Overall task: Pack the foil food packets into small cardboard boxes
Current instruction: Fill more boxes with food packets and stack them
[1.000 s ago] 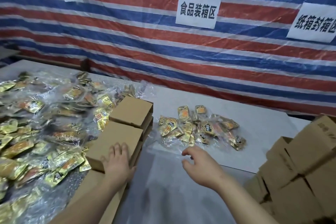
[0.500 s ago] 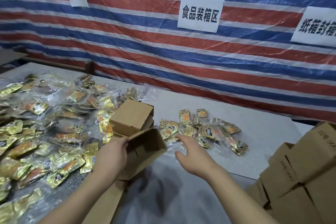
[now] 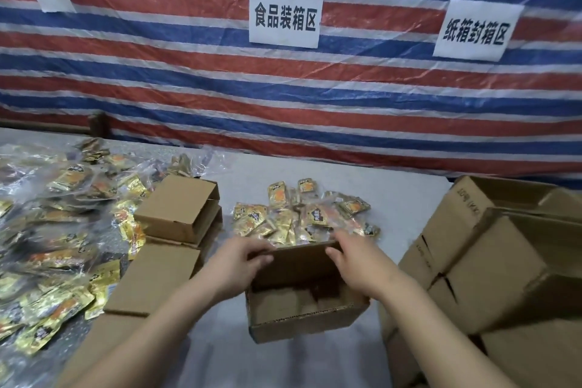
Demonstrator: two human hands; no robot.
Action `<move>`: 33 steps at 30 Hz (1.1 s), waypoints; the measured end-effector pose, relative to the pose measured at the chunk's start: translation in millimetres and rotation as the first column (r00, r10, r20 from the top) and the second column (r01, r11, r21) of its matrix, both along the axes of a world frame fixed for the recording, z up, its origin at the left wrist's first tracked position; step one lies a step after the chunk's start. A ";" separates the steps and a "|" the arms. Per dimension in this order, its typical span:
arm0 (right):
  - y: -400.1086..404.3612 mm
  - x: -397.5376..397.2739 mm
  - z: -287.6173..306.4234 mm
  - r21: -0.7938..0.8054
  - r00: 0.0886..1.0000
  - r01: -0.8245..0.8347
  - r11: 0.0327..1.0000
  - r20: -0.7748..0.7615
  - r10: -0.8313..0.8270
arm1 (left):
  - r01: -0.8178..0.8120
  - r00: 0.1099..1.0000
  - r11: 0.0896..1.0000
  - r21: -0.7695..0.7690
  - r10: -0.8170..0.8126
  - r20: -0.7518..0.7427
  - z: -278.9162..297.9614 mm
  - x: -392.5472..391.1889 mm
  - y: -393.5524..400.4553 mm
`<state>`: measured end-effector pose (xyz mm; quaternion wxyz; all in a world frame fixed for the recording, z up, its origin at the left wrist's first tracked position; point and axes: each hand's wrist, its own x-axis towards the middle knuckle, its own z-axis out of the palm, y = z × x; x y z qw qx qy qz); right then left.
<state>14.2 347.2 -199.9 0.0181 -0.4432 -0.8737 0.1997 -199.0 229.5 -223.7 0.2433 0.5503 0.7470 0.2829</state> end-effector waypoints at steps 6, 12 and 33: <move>-19.7 45.8 -81.9 -0.099 0.993 0.102 0.990 0.062 -0.096 | 0.045 0.986 0.987 -0.156 -0.019 0.165 -74.0 44.8 0.4; -59.0 59.8 -162.2 -0.260 0.972 0.229 0.938 0.113 -0.206 | -0.094 0.971 0.983 -0.159 0.126 0.201 -153.4 73.0 -32.3; 0.4 52.2 -176.3 -0.321 0.935 0.343 0.883 0.029 -0.353 | -0.176 0.976 0.980 -0.096 0.161 -0.146 -201.6 -0.9 100.6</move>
